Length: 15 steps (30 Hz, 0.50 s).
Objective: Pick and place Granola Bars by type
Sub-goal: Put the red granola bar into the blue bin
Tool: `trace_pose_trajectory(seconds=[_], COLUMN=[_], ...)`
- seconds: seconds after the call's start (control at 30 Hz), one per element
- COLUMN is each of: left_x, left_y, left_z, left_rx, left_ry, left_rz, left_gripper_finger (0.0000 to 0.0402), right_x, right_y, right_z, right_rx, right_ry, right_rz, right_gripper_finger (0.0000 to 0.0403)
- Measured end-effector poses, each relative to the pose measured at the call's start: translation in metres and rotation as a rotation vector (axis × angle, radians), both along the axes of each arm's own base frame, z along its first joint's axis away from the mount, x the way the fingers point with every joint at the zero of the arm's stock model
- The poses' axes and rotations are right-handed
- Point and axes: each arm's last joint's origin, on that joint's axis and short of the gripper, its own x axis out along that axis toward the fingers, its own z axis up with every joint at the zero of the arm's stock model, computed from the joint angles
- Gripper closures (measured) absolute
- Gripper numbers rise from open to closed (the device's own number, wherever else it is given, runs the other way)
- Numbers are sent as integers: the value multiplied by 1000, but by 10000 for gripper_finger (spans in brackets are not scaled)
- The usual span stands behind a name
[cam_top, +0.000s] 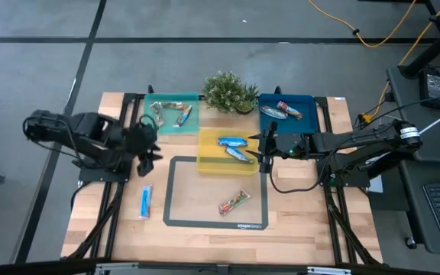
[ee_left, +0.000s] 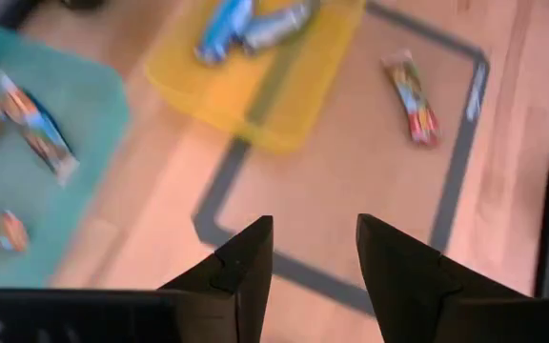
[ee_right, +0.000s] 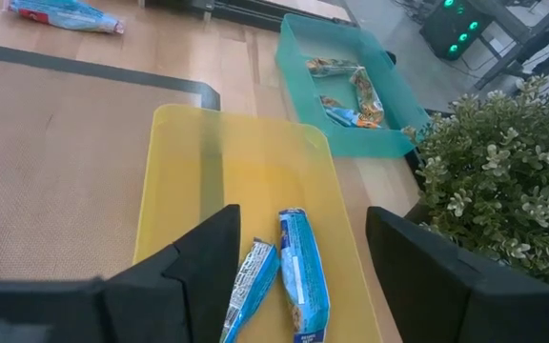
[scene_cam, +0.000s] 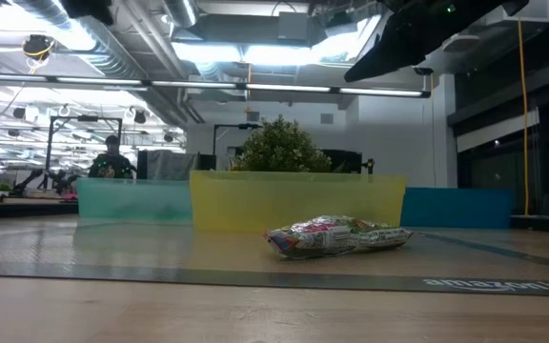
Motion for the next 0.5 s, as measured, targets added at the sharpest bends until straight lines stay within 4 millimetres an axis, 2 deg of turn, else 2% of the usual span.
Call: trace_pose_trajectory(seconds=[0.23,0.5], left_x=[2,11], left_y=[-44,-92], left_z=[-19,-47], left_rx=[-59,-36], left_ry=[178,344], left_rz=[-1,25], left_gripper_finger=[258,258], right_x=[-2,-2], right_y=[0,0], right_z=[-3,-3], right_rx=[38,60], right_ry=[21,18], right_rz=[-23,-36], right_gripper_finger=[174,174])
